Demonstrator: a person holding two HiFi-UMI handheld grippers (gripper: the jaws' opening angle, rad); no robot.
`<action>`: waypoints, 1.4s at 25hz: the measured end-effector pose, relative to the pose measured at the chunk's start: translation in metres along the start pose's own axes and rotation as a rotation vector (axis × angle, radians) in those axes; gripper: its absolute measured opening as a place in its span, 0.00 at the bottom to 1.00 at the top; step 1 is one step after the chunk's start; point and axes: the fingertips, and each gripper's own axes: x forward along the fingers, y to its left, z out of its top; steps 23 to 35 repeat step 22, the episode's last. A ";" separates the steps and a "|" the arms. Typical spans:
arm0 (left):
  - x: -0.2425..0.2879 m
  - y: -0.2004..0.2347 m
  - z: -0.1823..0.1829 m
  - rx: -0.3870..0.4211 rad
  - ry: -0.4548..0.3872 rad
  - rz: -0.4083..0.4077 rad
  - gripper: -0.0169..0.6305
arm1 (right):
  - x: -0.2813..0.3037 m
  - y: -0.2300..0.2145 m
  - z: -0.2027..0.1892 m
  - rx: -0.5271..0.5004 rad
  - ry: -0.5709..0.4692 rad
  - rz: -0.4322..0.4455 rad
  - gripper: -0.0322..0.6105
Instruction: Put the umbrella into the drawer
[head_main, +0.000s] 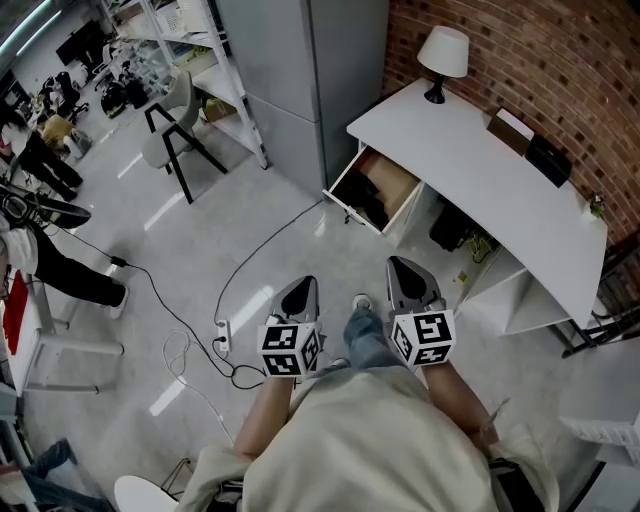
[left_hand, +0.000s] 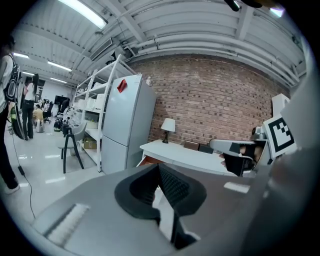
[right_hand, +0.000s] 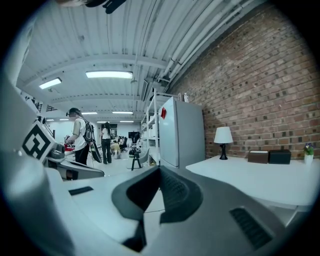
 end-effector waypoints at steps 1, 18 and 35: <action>-0.001 0.001 0.000 -0.001 0.000 0.000 0.05 | -0.001 0.001 0.000 0.000 -0.002 -0.001 0.05; -0.004 0.007 -0.003 -0.029 0.002 0.006 0.05 | 0.002 0.006 -0.003 0.010 0.005 0.003 0.05; -0.001 0.007 -0.002 -0.029 -0.001 0.002 0.05 | 0.005 0.004 -0.002 0.016 0.001 0.004 0.05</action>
